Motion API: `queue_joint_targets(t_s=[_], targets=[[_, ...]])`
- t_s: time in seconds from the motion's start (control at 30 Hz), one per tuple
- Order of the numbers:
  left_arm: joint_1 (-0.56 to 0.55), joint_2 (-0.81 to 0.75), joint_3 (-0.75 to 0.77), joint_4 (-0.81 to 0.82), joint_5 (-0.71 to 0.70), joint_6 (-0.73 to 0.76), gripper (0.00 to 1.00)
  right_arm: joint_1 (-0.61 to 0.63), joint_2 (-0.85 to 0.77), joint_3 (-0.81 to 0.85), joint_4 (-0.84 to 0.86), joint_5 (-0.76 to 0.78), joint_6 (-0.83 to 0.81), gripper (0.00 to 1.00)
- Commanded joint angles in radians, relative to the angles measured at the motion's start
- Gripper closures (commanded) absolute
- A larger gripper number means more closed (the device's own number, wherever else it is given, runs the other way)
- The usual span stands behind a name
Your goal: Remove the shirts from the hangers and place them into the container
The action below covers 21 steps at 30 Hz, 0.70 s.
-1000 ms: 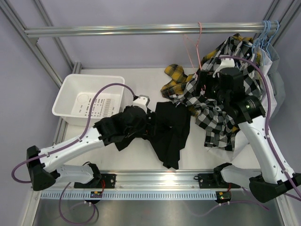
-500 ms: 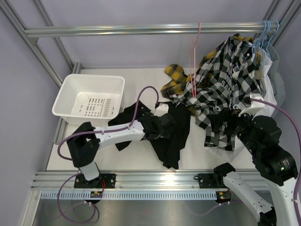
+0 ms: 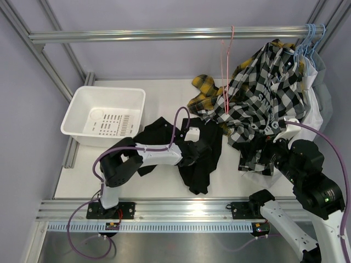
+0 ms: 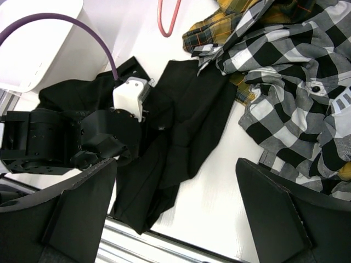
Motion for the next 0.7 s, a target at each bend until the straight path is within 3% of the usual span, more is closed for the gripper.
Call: queue_joint_targets(t_s=[0.0, 0.03, 0.07, 0.23, 0.4, 0.53, 0.67], targets=[[0.002, 0.034, -0.064, 0.043, 0.029, -0.035, 0.85, -0.002, 0.006, -0.007, 0.027, -0.048, -0.018, 0.0], [0.002, 0.025, -0.087, 0.046, 0.03, -0.031, 0.96, -0.002, 0.009, -0.005, 0.027, -0.048, -0.019, 0.01], [0.002, 0.01, -0.097, 0.045, 0.027, -0.029, 1.0, -0.002, 0.012, -0.005, 0.027, -0.051, -0.024, 0.01], [0.002, -0.206, -0.108, -0.041, -0.038, 0.027, 1.0, -0.001, 0.023, 0.002, 0.024, -0.058, -0.034, 0.01], [0.002, -0.395, 0.15, -0.38, -0.207, 0.098, 1.0, -0.002, 0.039, 0.03, 0.011, -0.043, -0.059, 0.0], [0.019, -0.512, 0.342, -0.484, -0.344, 0.237, 1.0, -0.002, 0.059, 0.027, 0.014, -0.023, -0.08, 0.01], [0.152, -0.594, 0.503, -0.55, -0.408, 0.38, 1.0, -0.002, 0.072, 0.038, 0.028, -0.032, -0.077, 0.01]])
